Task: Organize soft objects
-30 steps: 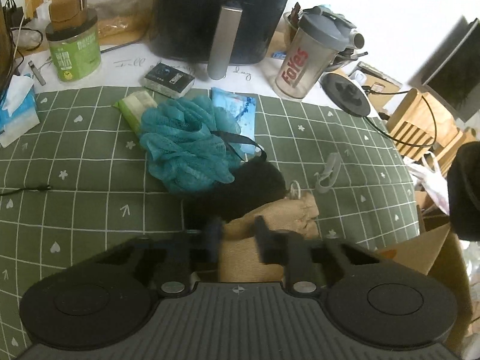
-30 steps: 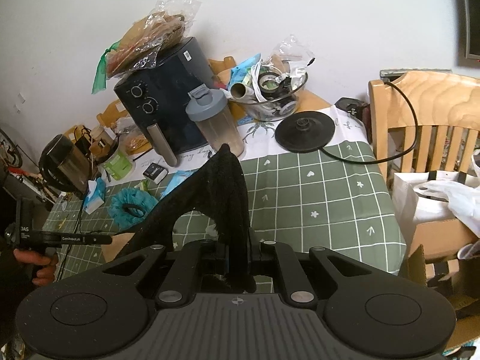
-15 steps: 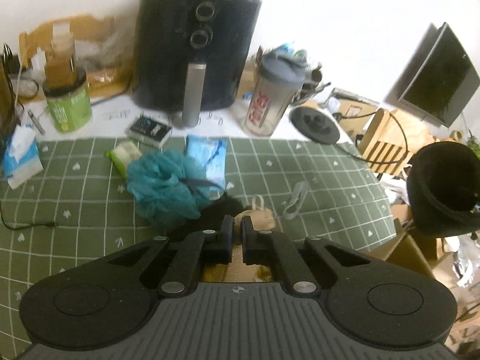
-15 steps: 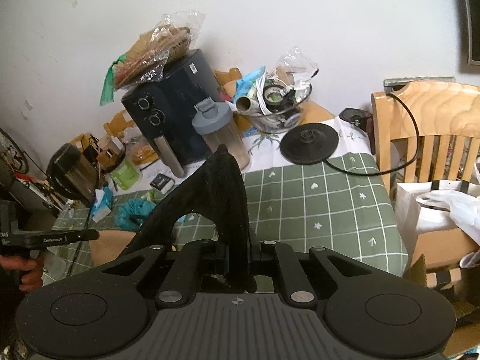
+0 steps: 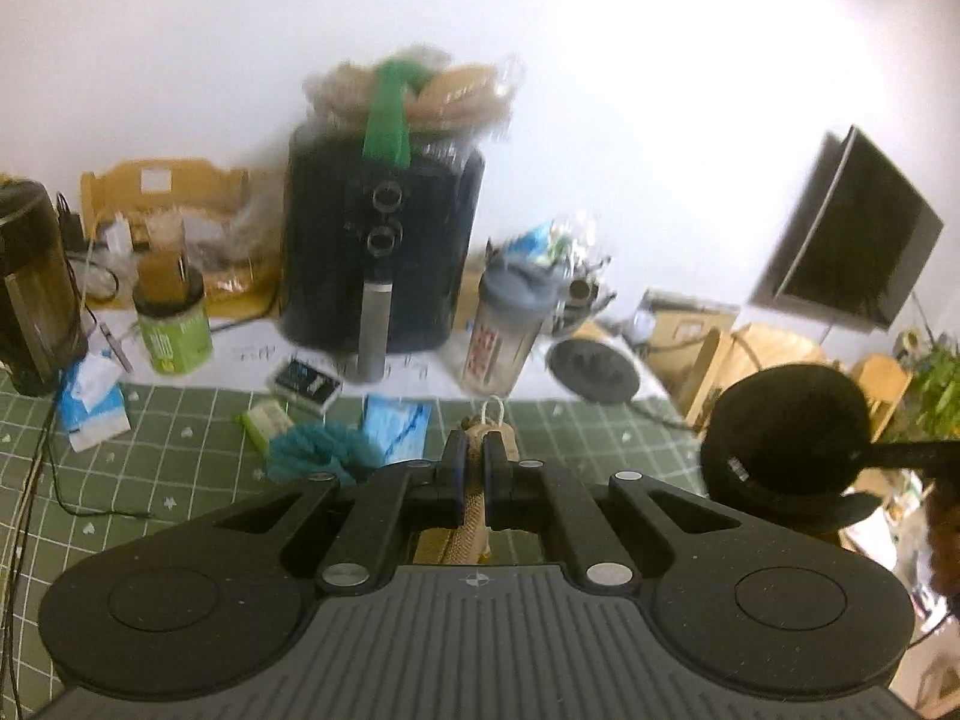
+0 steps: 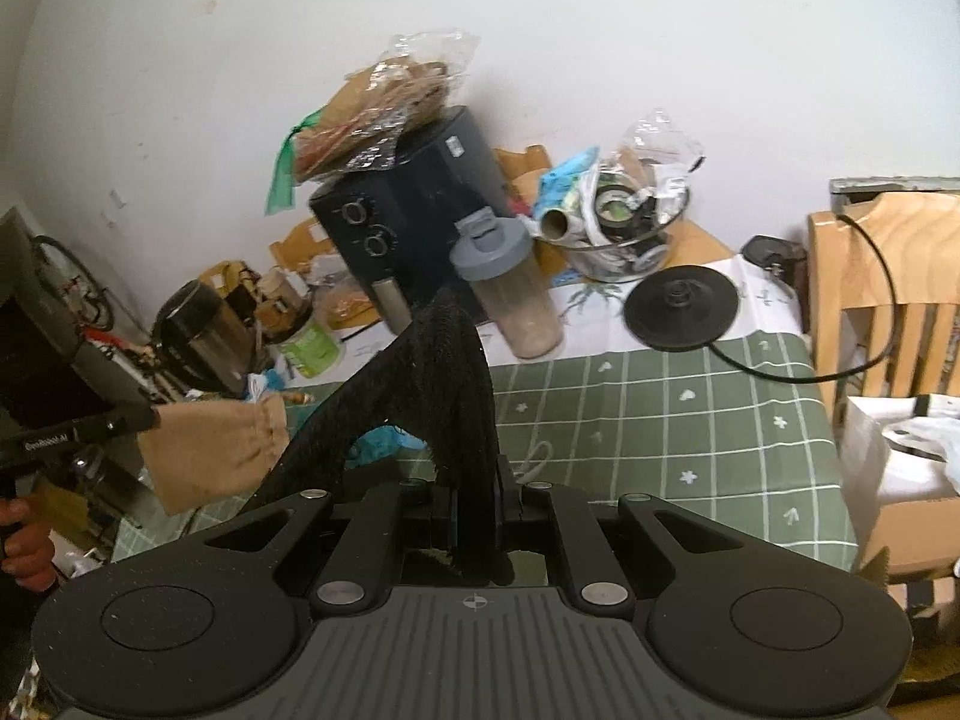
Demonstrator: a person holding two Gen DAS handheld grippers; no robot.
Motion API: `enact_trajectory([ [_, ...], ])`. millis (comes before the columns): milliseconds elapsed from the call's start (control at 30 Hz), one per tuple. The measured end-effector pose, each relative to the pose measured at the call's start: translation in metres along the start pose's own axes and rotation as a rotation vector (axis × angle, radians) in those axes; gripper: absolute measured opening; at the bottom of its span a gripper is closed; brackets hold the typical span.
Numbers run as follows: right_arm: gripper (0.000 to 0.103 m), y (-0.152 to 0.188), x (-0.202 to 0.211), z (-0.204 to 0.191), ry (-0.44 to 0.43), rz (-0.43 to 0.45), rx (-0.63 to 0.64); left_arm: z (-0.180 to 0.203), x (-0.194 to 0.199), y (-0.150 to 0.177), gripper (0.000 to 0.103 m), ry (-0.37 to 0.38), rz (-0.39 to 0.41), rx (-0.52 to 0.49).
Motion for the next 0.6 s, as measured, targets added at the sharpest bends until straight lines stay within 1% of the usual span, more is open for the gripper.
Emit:
enact_trajectory([
  [133, 0.012, -0.001, -0.001, -0.007, -0.034, -0.006, 0.021, 0.014, 0.018, 0.0, 0.006, -0.004, 0.031, 0.008],
  [333, 0.012, 0.002, 0.002, -0.018, -0.08, -0.008, 0.045, 0.034, 0.044, 0.011, 0.006, -0.006, 0.052, 0.01],
  [467, 0.012, 0.008, 0.003, -0.022, -0.105, -0.019, 0.055, 0.044, 0.056, 0.025, 0.006, -0.009, 0.043, 0.023],
  [600, 0.012, 0.011, 0.005, -0.027, -0.127, -0.027, 0.071, 0.05, 0.064, 0.041, 0.006, -0.024, 0.014, 0.045],
])
Point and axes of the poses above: each gripper's, at about its wrist camera, not at the fingertips, and x roughly against the way its jaws point, z to its right, y to its underside, the point moved 7 cm from there along -x, roughly the way its jaws point, and after that the axes turned 6 degrees about x, right-handed, at the moved point
